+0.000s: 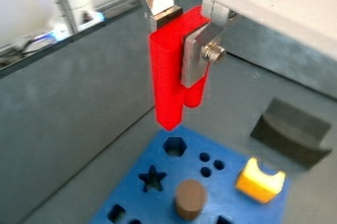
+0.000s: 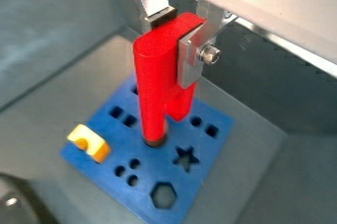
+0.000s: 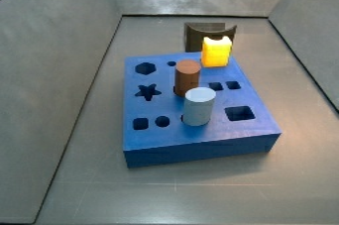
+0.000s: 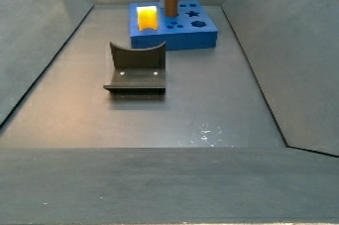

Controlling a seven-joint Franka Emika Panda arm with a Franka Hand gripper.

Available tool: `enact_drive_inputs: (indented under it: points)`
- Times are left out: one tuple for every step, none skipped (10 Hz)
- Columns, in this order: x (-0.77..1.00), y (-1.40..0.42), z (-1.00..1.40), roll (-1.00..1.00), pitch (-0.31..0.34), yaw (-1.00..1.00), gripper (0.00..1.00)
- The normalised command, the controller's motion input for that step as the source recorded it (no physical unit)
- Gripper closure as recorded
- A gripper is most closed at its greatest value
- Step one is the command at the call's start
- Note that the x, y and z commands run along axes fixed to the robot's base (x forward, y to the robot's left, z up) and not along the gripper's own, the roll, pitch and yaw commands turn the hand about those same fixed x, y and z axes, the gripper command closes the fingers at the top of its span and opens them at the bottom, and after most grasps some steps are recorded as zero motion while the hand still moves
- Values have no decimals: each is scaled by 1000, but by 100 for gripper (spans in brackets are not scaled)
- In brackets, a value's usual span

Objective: Pick up the square-circle object. Move up. Place the square-circle object on the fixture. Regrasp the square-circle object. Move to above the board. Insert the square-circle object.
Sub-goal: Insert the square-circle object.

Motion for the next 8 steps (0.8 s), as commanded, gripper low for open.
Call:
enact_drive_inputs:
  points:
    - [0, 0, -626, 0, -17, -1000, 100]
    - [0, 0, -640, 0, -29, -1000, 100]
    - [0, 0, -634, 0, -29, -1000, 100]
    - [-49, -9, -666, -30, -56, -1000, 100]
    - [-20, -663, -446, -96, -164, -383, 100]
    - [0, -109, -17, -51, 0, 20, 100]
    - [-189, -646, -597, -13, -67, -494, 100]
    - [-31, -297, -497, 0, -149, -874, 100]
